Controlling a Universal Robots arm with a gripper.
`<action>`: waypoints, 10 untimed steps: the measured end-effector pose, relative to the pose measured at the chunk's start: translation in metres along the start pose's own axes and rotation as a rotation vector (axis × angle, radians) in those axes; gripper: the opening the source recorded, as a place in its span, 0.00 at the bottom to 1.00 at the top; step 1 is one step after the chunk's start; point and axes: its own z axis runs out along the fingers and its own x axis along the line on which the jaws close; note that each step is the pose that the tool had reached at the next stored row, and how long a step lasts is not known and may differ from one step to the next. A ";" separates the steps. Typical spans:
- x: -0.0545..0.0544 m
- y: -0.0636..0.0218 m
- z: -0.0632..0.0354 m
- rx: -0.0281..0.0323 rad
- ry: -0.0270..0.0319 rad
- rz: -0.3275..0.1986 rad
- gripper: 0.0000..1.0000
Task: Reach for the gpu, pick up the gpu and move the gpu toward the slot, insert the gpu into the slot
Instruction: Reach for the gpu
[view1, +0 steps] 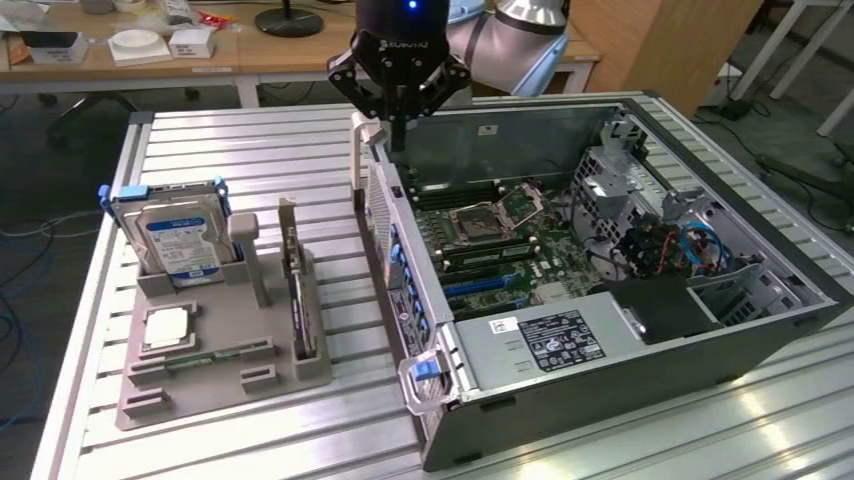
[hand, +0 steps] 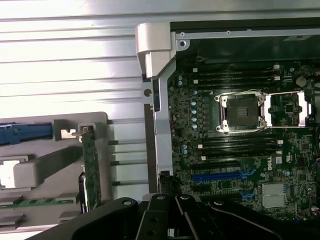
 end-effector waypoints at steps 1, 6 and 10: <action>0.001 -0.0002 -0.0001 0.0000 0.0000 0.000 0.10; 0.009 -0.0011 -0.0003 0.0000 0.0000 0.000 0.10; 0.016 -0.0019 -0.0005 0.0000 0.0000 0.000 0.10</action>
